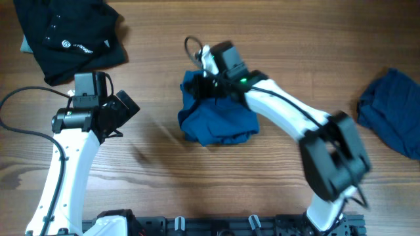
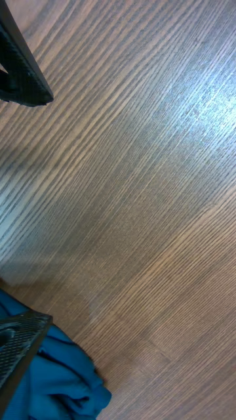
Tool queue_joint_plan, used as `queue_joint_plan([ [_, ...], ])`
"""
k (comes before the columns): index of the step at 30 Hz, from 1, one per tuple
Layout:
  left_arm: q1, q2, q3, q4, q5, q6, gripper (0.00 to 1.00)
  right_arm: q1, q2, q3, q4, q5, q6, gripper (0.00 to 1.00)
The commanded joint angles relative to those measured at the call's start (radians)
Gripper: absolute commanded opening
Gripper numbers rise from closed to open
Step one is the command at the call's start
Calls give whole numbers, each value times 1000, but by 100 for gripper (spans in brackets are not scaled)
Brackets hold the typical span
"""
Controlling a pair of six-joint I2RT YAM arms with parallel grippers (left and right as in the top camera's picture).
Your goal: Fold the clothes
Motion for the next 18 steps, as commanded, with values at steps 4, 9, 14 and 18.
queue_joint_plan([
  [4, 5, 10, -7, 0, 8, -6, 100, -22, -156, 5, 31, -9, -29, 10],
  [9, 5, 10, -7, 0, 8, -6, 100, -25, -100, 5, 9, -4, -32, 10],
  [14, 5, 10, -7, -1, 8, -6, 100, -26, 2, 5, 42, -4, -37, 10],
  [18, 5, 10, -7, -1, 8, -5, 100, -45, 106, 5, 155, -97, -26, 10],
])
